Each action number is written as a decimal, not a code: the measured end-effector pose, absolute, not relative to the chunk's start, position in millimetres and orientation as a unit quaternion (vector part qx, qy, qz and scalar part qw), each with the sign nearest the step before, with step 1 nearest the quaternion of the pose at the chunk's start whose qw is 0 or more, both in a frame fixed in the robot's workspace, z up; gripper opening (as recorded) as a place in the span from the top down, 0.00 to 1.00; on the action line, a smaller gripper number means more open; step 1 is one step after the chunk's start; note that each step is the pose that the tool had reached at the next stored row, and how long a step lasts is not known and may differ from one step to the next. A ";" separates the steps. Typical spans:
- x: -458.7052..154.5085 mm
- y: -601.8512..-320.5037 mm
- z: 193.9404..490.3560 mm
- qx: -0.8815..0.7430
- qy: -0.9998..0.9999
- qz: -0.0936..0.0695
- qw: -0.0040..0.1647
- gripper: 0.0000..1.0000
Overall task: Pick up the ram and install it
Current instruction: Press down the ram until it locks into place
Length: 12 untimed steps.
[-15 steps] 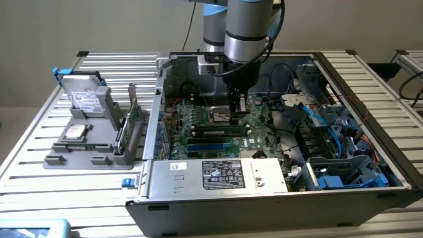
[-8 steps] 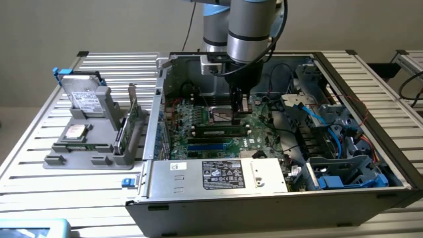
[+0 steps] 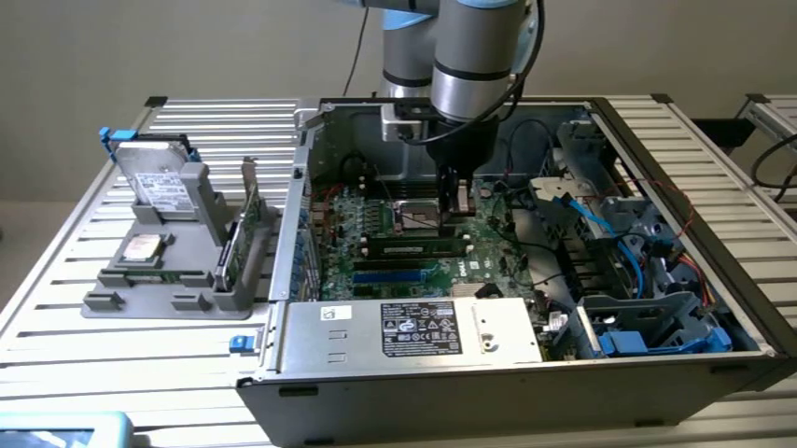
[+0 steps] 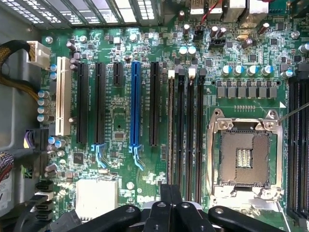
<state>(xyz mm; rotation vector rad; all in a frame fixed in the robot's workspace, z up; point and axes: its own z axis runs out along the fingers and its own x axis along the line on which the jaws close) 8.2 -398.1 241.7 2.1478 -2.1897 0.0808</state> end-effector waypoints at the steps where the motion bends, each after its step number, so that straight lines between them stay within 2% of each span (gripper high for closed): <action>1: 8.8 -398.1 241.2 0.698 -0.715 0.026 0.036 0.89; 12: 13.3 -398.1 236.7 0.697 -0.716 0.026 0.036 0.89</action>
